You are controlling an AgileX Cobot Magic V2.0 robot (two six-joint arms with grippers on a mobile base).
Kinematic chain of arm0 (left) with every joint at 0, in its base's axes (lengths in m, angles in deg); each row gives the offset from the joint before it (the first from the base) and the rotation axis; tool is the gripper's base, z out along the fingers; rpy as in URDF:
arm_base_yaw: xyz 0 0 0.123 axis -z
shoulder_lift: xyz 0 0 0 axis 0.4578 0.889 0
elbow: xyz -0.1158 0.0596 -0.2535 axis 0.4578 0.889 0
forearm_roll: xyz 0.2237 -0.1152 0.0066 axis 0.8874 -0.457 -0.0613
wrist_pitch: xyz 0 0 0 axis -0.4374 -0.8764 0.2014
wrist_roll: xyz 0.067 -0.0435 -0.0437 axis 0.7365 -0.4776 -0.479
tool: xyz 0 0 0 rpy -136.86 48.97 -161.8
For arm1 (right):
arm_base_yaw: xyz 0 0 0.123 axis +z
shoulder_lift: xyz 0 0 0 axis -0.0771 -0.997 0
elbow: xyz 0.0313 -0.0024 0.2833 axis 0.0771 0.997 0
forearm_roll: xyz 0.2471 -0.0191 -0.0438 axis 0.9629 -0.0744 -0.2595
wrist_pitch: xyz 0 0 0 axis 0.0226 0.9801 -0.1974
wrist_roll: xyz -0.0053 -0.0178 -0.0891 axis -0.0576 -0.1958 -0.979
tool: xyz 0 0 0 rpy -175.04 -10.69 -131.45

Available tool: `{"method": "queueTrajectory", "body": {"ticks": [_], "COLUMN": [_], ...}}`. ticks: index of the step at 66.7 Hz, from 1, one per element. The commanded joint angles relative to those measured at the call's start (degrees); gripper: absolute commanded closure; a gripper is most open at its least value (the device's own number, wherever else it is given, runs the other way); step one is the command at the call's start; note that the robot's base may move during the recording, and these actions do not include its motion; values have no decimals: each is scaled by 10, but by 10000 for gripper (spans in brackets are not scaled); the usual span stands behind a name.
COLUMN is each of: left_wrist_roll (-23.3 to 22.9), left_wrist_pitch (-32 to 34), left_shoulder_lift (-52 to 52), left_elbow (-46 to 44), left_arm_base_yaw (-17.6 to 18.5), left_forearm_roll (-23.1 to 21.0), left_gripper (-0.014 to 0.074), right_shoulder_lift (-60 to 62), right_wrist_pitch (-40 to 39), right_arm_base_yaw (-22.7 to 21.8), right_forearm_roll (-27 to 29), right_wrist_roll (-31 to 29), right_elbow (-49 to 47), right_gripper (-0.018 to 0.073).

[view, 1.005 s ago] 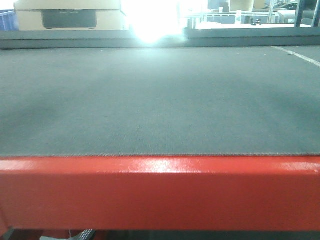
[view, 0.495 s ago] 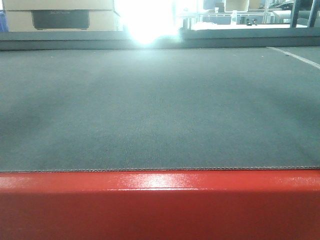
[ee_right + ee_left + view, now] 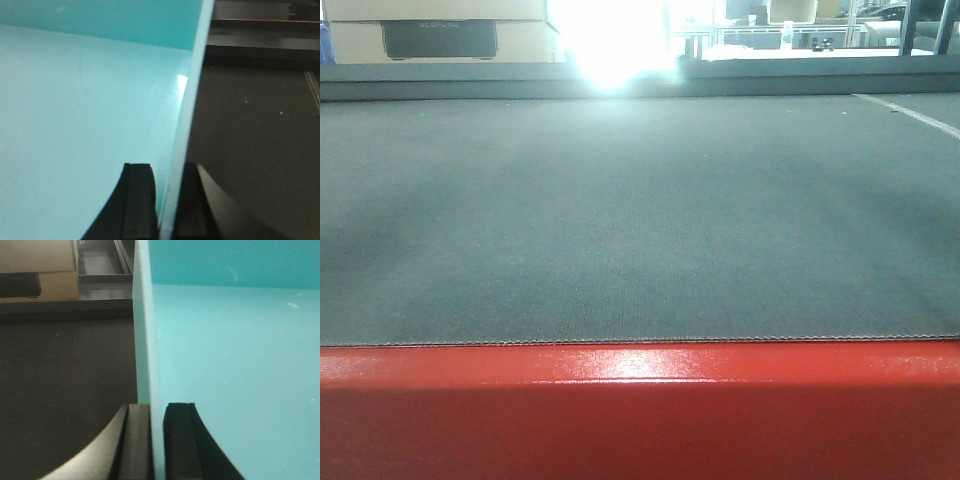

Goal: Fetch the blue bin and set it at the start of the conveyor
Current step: 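Carry the teal bin over the grey conveyor belt with both grippers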

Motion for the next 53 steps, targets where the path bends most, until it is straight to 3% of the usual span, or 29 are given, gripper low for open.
{"method": "queueTrajectory", "body": {"ticks": [1, 34, 53], "left_wrist_roll": [0, 0, 3], "left_wrist_pitch": [33, 36, -173], "left_shoulder_lift": [-6, -6, -34], "left_elbow": [-7, -7, -3], "left_arm_base_yaw": [6, 6, 6], "left_forearm_roll": [-23, -24, -42], "left_gripper": [708, 708, 708], "right_shoulder_lift": [7, 7, 13], "right_wrist_pitch": [-44, -43, 123], "right_arm_base_yaw": [7, 7, 16], "right_forearm_roll": [25, 25, 80], "right_wrist_roll": [-12, -12, -14], "right_elbow": [-3, -3, 2], "right_gripper": [712, 712, 712]}}
